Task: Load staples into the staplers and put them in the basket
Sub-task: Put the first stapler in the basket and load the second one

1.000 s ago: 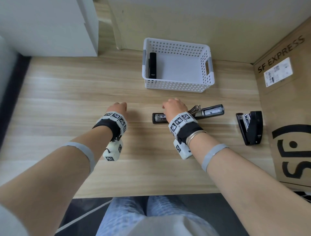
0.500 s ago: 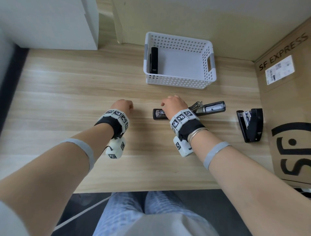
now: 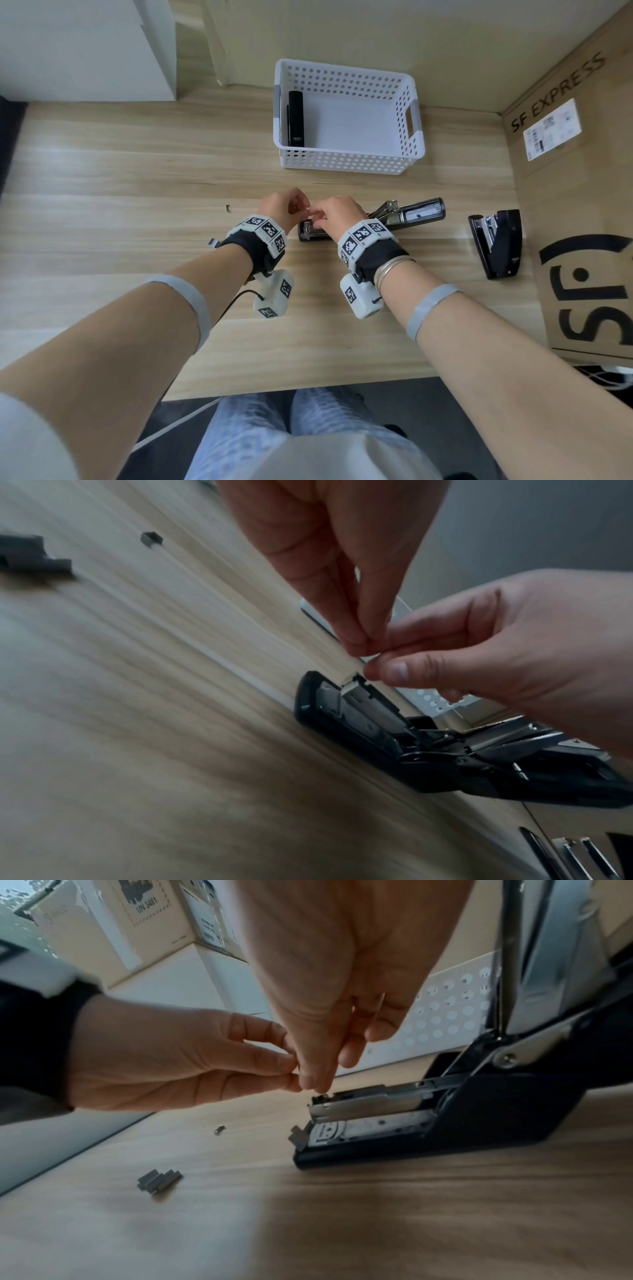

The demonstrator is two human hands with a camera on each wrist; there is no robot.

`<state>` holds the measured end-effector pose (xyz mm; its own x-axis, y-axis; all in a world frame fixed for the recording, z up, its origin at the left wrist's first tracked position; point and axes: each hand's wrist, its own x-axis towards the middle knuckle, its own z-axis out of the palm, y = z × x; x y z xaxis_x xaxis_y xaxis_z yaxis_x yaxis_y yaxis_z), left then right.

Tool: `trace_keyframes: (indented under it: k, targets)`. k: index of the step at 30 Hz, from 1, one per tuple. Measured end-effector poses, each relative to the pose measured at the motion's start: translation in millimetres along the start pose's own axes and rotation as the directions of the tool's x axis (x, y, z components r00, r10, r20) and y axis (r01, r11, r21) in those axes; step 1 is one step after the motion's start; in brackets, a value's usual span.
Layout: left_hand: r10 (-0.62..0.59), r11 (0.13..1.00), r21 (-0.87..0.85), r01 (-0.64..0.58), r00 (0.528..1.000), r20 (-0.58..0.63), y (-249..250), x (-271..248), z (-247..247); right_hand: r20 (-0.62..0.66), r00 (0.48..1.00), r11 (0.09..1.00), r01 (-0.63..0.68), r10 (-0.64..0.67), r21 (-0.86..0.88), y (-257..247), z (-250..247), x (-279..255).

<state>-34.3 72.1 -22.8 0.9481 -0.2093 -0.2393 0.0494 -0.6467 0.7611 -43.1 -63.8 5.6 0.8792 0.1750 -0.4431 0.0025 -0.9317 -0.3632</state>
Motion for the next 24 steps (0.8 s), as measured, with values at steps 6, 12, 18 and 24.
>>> trace_keyframes:
  k: [6, 12, 18, 24]
  targets:
    - [-0.043, 0.968, 0.250, 0.012, 0.992, 0.119, -12.9, 1.8, -1.4, -0.112, 0.993, 0.999, -0.038, 0.038, 0.002, 13.2, 2.5, 3.8]
    - [-0.088, 0.939, 0.344, -0.023, 0.948, 0.305, -8.7, -5.5, 13.6, -0.129, 0.990, 0.998, -0.062, 0.059, -0.021, 16.9, 7.6, 7.9]
    - [-0.089, 0.935, 0.351, -0.042, 0.934, 0.347, 0.7, -15.1, 28.7, -0.138, 0.987, 0.996, -0.088, 0.084, -0.024, 21.8, 8.6, 8.9]
    - [-0.072, 0.912, 0.397, -0.101, 0.915, 0.396, 3.1, -20.5, 40.2, -0.147, 0.985, 0.995, -0.097, 0.092, -0.024, 22.6, 10.4, 4.9]
